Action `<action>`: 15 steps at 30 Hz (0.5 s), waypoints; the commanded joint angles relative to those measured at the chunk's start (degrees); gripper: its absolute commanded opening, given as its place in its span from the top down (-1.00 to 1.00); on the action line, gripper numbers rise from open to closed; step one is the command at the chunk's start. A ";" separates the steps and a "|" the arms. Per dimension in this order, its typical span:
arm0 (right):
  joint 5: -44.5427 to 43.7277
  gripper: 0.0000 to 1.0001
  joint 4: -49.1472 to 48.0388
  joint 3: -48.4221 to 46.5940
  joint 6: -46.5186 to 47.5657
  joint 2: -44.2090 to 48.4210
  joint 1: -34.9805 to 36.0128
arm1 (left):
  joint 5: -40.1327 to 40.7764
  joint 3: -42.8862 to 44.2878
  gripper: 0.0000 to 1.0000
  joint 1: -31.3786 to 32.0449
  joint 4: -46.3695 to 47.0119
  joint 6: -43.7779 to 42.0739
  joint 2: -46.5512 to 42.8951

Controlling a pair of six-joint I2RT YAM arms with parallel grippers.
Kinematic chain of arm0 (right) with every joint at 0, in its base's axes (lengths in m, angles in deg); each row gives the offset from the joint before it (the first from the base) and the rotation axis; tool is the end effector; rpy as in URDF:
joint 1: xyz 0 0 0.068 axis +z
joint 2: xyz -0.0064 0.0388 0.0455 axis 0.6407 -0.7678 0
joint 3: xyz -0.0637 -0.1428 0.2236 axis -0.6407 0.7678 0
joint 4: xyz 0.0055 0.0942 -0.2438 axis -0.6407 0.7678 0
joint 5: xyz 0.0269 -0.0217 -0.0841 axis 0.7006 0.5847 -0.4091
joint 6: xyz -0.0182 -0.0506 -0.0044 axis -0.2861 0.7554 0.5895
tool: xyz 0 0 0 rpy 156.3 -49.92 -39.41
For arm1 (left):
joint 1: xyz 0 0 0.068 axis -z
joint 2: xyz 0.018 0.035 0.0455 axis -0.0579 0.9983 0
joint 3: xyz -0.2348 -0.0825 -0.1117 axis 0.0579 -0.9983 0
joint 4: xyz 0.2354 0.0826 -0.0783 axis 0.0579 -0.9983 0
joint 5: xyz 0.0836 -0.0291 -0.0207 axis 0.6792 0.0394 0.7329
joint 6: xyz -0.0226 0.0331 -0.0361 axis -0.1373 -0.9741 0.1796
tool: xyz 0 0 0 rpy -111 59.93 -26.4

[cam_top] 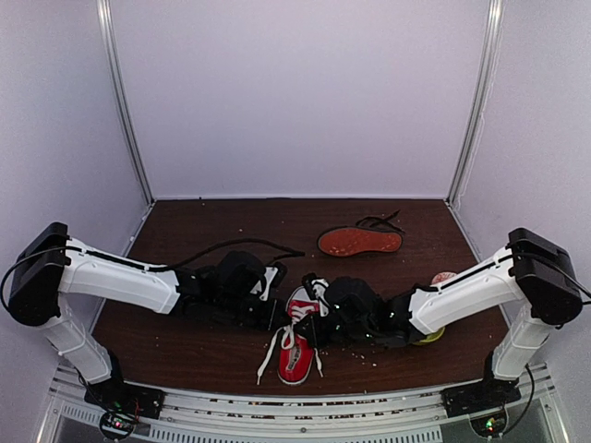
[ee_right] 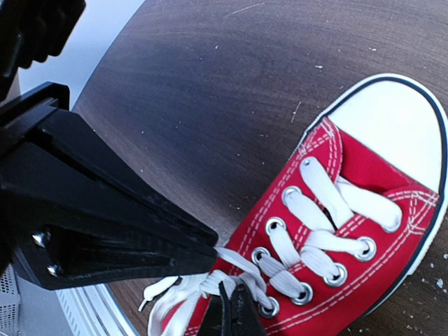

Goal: Tie the shoes
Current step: Cross the half-tied shoelace with the shoelace loop.

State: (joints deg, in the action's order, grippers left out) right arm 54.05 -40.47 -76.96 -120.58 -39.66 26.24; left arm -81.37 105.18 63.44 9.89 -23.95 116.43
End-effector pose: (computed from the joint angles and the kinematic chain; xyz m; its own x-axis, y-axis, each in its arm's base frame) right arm 0.1362 0.3136 0.1555 -0.8080 -0.1658 -0.5654 -0.5302 0.6233 0.5748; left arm 0.1582 -0.2836 0.1775 -0.8926 0.1126 -0.4366 0.3727 0.7292 -0.5740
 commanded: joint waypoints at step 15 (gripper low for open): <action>0.10 1.00 0.10 -2.76 -0.14 -3.53 -0.38 | -3.16 -0.39 1.00 0.34 5.89 -0.58 -0.02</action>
State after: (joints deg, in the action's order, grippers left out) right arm 55.25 -40.45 -79.15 -120.28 -42.51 26.22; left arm -82.31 105.18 63.44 11.15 -24.08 116.43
